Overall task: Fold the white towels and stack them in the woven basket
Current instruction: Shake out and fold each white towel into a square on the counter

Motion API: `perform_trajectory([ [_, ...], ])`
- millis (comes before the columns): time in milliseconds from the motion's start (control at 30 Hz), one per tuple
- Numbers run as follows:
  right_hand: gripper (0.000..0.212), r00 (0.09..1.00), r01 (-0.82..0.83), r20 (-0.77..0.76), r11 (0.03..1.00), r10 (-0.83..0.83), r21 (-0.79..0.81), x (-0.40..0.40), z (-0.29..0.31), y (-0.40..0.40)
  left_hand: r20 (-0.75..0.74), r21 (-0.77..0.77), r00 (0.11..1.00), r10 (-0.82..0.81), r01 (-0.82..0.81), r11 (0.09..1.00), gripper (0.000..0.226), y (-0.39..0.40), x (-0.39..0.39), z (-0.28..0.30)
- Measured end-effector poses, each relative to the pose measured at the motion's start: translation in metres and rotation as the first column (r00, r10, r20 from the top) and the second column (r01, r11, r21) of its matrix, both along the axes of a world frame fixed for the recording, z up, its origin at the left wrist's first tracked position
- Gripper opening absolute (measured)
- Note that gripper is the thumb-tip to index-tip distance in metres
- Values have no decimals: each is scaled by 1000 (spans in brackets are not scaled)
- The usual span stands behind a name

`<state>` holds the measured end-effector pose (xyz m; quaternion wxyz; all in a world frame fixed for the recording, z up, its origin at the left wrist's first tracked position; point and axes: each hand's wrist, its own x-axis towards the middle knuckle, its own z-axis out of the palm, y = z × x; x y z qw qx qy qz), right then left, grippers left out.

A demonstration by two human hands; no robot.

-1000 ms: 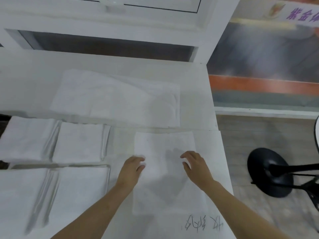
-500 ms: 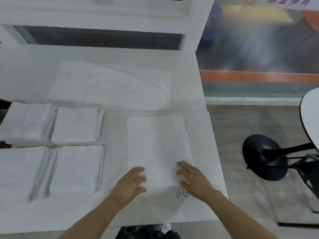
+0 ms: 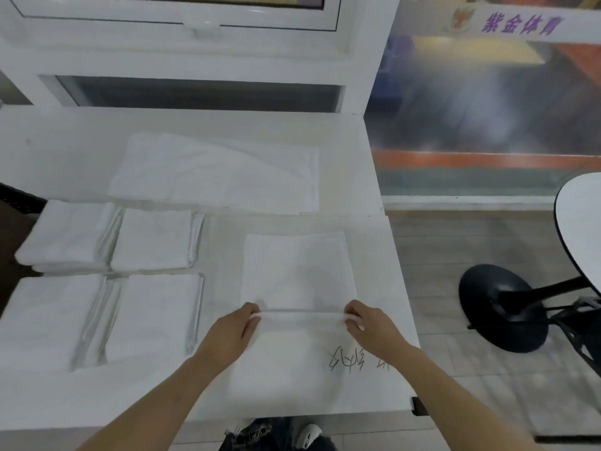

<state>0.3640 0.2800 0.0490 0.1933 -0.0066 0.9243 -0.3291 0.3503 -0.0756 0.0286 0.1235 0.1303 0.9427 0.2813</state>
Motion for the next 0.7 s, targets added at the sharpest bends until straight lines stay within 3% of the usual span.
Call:
perform_trajectory([
  [133,6,953,303,100,925,-287,-230,-3,24,0,-36,159,990,135,-127,979,10,-3,-13,17],
  [267,10,905,420,106,830,-412,-368,-17,40,-6,-43,230,980,194,-180,956,16,3,-36,30],
  [533,6,834,536,106,752,-541,-383,-66,29,-14,-5,213,967,256,-249,945,12,21,-98,22],
  [700,9,860,501,35,828,-510,-250,-99,6,-17,-11,175,955,295,-289,941,14,20,-124,6],
])
